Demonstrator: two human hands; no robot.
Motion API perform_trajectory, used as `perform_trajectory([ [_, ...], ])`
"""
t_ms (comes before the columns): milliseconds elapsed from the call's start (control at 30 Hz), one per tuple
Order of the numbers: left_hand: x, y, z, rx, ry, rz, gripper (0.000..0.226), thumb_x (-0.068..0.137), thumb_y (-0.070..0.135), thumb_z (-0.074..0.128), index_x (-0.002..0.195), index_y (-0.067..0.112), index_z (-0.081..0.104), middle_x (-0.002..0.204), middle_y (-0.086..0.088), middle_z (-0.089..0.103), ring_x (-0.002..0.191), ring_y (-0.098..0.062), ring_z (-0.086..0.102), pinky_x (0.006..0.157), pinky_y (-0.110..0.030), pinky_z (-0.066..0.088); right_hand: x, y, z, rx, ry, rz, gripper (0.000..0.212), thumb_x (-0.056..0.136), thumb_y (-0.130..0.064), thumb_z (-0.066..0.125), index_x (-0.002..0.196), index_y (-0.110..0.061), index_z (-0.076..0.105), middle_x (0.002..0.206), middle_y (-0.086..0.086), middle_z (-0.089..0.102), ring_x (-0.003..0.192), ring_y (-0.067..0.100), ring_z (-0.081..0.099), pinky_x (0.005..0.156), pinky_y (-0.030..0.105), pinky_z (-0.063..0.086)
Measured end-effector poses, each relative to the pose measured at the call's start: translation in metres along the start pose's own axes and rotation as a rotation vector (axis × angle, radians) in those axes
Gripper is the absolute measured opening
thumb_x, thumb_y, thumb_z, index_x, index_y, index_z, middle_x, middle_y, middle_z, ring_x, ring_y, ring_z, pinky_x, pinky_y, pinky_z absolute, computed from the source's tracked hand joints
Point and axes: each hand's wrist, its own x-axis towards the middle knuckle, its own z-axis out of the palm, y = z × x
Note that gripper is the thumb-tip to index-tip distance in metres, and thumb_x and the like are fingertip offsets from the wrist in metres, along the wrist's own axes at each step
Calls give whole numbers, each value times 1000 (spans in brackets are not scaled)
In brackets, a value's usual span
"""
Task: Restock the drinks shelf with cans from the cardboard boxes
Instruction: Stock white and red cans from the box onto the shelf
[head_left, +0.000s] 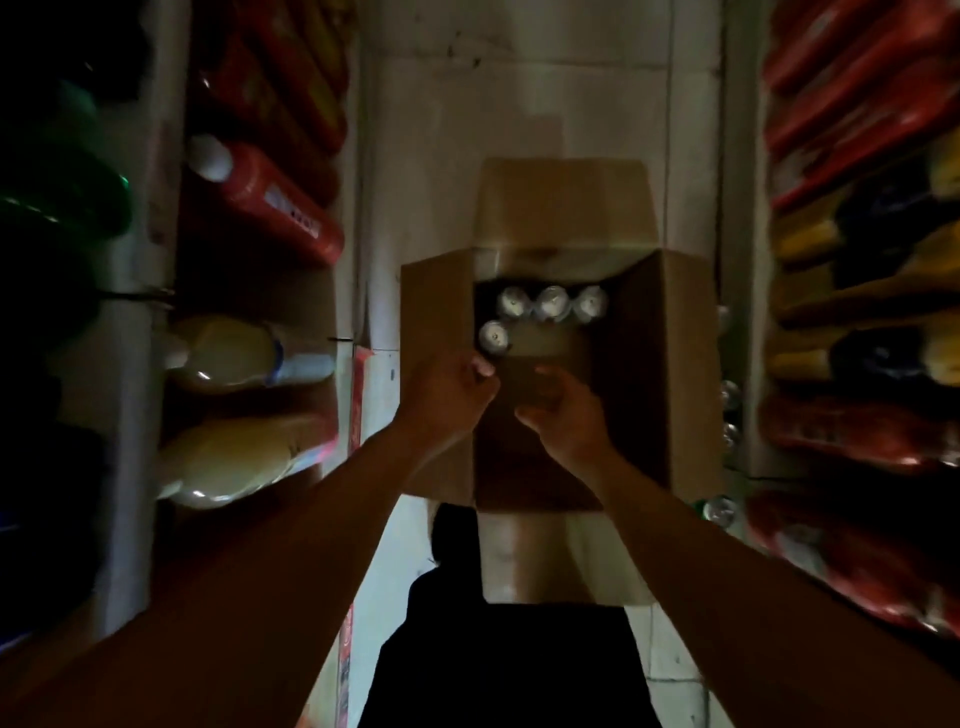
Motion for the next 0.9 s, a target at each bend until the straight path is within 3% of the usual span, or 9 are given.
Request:
perform_trajectory([
  [100, 35, -26, 11, -64, 29, -15, 13, 90, 17, 68, 101, 22, 63, 95, 7, 62, 94, -9, 60, 79, -16, 42, 67, 19, 27, -156, -52, -102, 60, 87, 4, 63, 143, -7, 45, 135, 18, 57, 124, 31, 55, 100, 22, 38],
  [167, 50, -44, 16, -63, 20, 16, 13, 90, 16, 68, 101, 21, 62, 85, 5, 63, 83, -6, 61, 72, -15, 44, 116, 27, 47, -268, -102, -124, 61, 92, -1, 55, 149, -15, 37, 136, 24, 52, 122, 38, 53, 100, 36, 42],
  [300, 63, -68, 21, 19, 63, 132, 19, 86, 13, 71, 102, 20, 64, 73, 15, 57, 68, 13, 55, 61, -2, 38, 190, 41, 90, -328, -107, -172, 46, 100, -18, 40, 144, -7, 42, 141, 24, 46, 128, 38, 45, 102, 38, 37],
  [500, 65, -75, 25, 30, 96, 208, 33, 76, 9, 79, 103, 22, 65, 74, 16, 58, 77, 20, 55, 55, -3, 31, 215, 57, 108, -341, -15, -174, 39, 94, -30, 49, 122, -4, 57, 119, 25, 61, 110, 38, 58, 89, 42, 46],
  [633, 57, -69, 21, 79, 34, 171, 51, 70, 19, 86, 113, 26, 59, 72, 17, 53, 65, 11, 53, 58, -4, 37, 173, 44, 76, -208, 47, -152, 39, 72, -49, 62, 97, -19, 62, 91, 8, 69, 85, 27, 66, 73, 29, 49],
  [667, 55, -67, 20, 71, 16, 136, 59, 67, 21, 87, 117, 27, 57, 75, 14, 55, 64, 6, 54, 59, -6, 38, 157, 39, 65, -145, 77, -146, 34, 72, -43, 71, 94, -19, 63, 87, 2, 68, 82, 20, 66, 69, 17, 46],
  [733, 40, -48, 21, 43, -28, 110, 78, 62, 22, 91, 129, 26, 51, 91, 8, 60, 74, 1, 56, 65, -6, 41, 110, 22, 28, 43, 120, -102, 30, 73, -23, 83, 99, -17, 70, 90, -4, 69, 82, 12, 67, 66, 8, 49],
  [800, 23, -19, 20, 93, -35, 178, 99, 55, 28, 94, 140, 22, 43, 120, 3, 56, 101, -7, 58, 82, -6, 42, 58, -2, -13, 261, 119, -30, 31, 72, -14, 85, 100, -17, 72, 92, 0, 73, 80, 17, 73, 59, 29, 60],
  [900, -12, 59, 7, 196, -60, 399, 114, 47, 56, 85, 144, 15, 41, 141, -7, 48, 130, -23, 48, 108, -38, 41, -34, -62, -90, 415, 136, -9, 26, 73, -12, 84, 97, -13, 73, 91, 5, 74, 77, 19, 74, 55, 39, 61],
])
